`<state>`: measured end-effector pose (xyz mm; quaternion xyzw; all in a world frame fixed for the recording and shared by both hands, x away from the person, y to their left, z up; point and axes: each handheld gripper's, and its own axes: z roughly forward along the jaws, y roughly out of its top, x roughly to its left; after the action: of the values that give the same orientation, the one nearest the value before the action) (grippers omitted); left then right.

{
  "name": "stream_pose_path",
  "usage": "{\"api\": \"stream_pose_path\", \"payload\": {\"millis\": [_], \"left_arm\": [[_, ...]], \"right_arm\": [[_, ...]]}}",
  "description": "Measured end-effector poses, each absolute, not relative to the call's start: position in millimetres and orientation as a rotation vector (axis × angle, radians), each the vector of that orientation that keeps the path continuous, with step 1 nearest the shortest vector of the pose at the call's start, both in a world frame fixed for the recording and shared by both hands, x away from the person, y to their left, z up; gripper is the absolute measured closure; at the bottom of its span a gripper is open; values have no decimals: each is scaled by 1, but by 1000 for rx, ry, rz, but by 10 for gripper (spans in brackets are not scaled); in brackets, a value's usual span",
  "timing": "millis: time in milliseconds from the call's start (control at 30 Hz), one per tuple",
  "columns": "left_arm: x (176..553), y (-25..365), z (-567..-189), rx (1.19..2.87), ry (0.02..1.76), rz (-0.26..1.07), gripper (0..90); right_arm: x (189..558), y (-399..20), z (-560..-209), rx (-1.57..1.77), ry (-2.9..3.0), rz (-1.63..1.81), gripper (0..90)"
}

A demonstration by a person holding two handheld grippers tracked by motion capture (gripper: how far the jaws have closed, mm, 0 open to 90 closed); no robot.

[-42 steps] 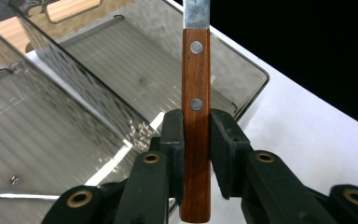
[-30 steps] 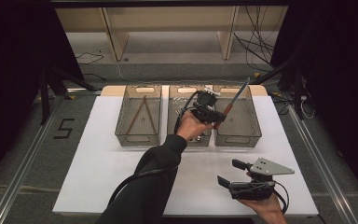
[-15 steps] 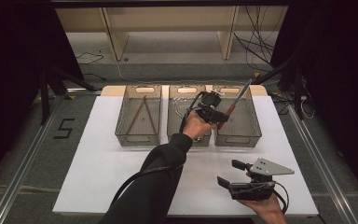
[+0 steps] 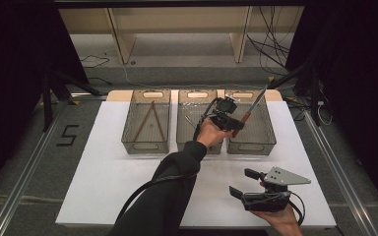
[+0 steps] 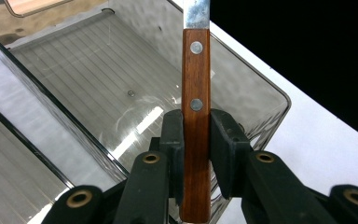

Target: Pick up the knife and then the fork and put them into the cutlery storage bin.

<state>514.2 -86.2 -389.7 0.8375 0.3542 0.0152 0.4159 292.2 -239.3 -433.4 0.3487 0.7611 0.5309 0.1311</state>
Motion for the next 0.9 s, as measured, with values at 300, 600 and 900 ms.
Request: {"api": "stream_pose_path", "payload": {"millis": [300,600,900], "left_arm": [[515,-92,-396,2122,914,40,753],[517,-94,-402,2125,964,36,748],[517,-85,-389,2108,1001,19,417]], "right_arm": [[291,-239,-433,1011,2209,1546,174],[291,-239,-433,1011,2211,1545,174],[291,-239,-434,1011,2214,1543,174]]}}
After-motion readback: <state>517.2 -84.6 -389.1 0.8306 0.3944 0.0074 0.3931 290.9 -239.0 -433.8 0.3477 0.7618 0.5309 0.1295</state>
